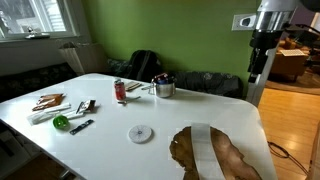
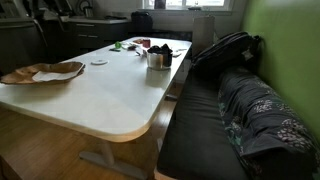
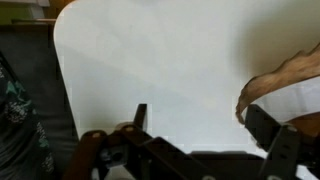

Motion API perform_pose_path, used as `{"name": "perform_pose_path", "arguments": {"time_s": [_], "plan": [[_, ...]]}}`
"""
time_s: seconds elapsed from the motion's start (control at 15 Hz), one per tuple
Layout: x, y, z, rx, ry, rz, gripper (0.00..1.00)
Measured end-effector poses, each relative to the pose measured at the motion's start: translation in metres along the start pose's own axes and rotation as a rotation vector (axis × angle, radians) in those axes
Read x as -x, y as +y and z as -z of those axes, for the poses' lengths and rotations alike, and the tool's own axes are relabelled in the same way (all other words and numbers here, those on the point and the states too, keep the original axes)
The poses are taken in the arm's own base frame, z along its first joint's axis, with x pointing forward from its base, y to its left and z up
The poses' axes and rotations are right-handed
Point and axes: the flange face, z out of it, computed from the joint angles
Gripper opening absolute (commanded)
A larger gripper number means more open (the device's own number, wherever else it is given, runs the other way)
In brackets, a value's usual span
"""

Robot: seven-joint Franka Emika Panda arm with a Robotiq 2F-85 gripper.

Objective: Move the pot to the front of the table

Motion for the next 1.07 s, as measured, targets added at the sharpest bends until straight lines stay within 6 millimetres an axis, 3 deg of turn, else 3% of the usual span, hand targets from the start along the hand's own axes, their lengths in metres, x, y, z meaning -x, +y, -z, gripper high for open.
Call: {"name": "perform_pose_path", "arguments": {"time_s": [0.27, 0.53, 0.8, 1.07], "plan": [[-0.011, 0.031, -0.006, 0.020, 0.110, -0.137, 1.00], [-0.015, 0.032, -0.004, 0.031, 0.129, -0.199, 1.00], [-0.049, 0.034, -0.024, 0.025, 0.288, -0.403, 1.00], [-0.097, 0.070, -0.057, -0.007, 0.405, -0.615, 1.00]]}}
